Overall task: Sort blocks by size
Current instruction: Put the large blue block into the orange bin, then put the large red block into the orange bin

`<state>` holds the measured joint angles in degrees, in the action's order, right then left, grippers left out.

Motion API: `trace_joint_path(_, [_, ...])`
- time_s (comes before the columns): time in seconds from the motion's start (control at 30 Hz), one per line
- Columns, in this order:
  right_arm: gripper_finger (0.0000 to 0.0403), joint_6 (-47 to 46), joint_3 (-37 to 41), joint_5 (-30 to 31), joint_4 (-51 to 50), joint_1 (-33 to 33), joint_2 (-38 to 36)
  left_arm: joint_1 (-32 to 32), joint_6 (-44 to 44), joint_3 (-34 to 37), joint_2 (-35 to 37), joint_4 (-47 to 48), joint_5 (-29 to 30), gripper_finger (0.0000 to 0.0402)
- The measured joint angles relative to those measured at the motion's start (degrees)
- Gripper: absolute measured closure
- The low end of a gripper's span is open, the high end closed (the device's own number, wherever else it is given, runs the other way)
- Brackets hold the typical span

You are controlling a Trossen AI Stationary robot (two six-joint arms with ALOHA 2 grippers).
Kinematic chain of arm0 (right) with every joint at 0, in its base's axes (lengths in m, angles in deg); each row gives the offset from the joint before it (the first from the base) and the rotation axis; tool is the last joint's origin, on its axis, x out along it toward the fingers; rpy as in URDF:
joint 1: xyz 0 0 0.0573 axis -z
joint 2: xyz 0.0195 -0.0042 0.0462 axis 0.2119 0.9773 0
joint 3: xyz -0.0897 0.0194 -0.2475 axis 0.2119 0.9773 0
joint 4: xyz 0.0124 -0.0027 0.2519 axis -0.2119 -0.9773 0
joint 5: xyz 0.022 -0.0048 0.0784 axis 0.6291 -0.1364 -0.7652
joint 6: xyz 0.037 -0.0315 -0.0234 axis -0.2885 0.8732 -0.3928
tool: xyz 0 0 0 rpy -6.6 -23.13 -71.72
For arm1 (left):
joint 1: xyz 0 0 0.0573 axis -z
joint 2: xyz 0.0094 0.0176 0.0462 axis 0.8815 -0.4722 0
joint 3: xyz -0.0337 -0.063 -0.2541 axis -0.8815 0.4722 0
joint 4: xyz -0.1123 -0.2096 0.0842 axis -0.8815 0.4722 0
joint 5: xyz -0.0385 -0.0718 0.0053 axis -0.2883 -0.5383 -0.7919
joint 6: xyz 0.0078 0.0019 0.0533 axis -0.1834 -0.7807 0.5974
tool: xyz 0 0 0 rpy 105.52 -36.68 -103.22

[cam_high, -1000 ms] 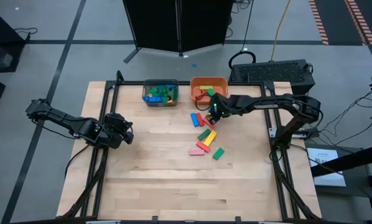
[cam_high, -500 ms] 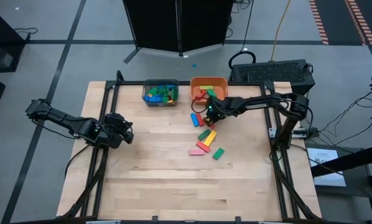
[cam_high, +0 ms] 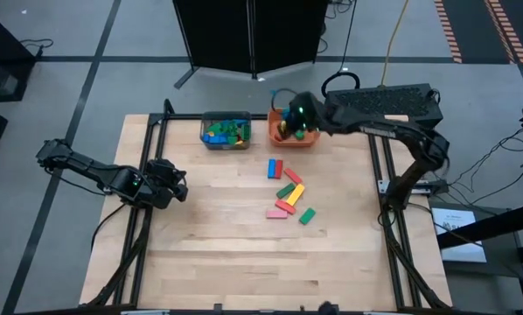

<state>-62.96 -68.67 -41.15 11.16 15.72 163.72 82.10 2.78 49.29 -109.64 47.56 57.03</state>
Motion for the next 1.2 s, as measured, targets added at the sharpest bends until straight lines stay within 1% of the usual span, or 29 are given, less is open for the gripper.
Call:
trace_joint_path(0.13, [0.0292,0.7,-3.4,-2.1,-0.2,4.2,6.4,0.0,0.0,0.0,-0.2,-0.1,0.1,0.0401])
trace_joint_path(0.2, [0.0292,0.8,-4.4,-5.1,-0.1,5.5,9.3,0.0,0.0,0.0,-0.3,-0.1,0.0,0.0401])
trace_joint_path(0.27, [0.0292,0.8,-5.4,-7.3,-0.3,6.0,12.0,0.0,0.0,0.0,-0.3,0.0,0.0,0.0401])
trace_joint_path(0.4, [0.0291,1.7,-6.9,-8.8,-0.3,5.8,16.3,0.0,0.0,0.0,-0.3,0.0,-0.1,0.0401])
trace_joint_path(0.47, [0.0267,2.9,-7.3,-9.7,-0.6,5.7,17.7,0.0,0.0,0.0,-0.3,0.0,-0.1,0.0401])
trace_joint_path(0.57, [0.0197,3.6,-8.1,-13.2,-0.5,5.9,18.0,0.0,0.0,0.0,-0.3,0.0,-0.1,0.0401])
trace_joint_path(0.67, [0.0138,2.9,-9.7,-13.1,-4.9,6.0,17.4,0.0,0.0,0.0,-0.3,0.0,-0.1,0.0401])
trace_joint_path(0.73, [0.0118,4.7,-11.7,-13.1,-7.3,5.9,16.4,0.0,0.1,0.0,-0.3,0.0,-0.2,0.0401])
trace_joint_path(0.8, [0.0113,6.5,-14.3,-13.5,-11.1,5.9,14.5,0.0,0.2,0.0,-0.3,0.0,-0.3,0.0401])
trace_joint_path(0.83, [0.0113,7.6,-15.3,-14.7,-13.5,5.8,13.3,0.0,0.2,0.0,-0.3,0.0,-0.3,0.0401])
trace_joint_path(0.9, [0.0120,8.7,-16.2,-16.3,-18.2,4.2,10.9,0.0,0.2,0.0,-0.3,0.0,-0.3,0.0401])
trace_joint_path(0.97, [0.0129,9.7,-16.2,-16.5,-23.2,0.7,8.1,0.0,0.1,0.0,-0.3,0.0,-0.3,0.0401])
trace_joint_path(1.03, [0.0138,10.6,-16.2,-13.9,-28.3,-3.8,6.2,0.0,0.1,0.0,-0.3,0.0,-0.2,0.0401])
trace_joint_path(1.1, [0.0145,10.7,-15.1,-9.4,-32.6,-8.4,5.2,0.0,0.3,0.0,-0.3,0.0,-0.1,0.0401])
trace_joint_path(1.13, [0.0147,10.0,-13.9,-7.3,-33.1,-10.3,4.6,0.0,0.4,0.0,-0.3,0.0,0.0,0.0401])
trace_joint_path(1.2, [0.0150,8.0,-10.3,-5.5,-31.3,-13.8,4.1,0.0,0.5,0.0,-0.3,0.1,0.0,0.0401])
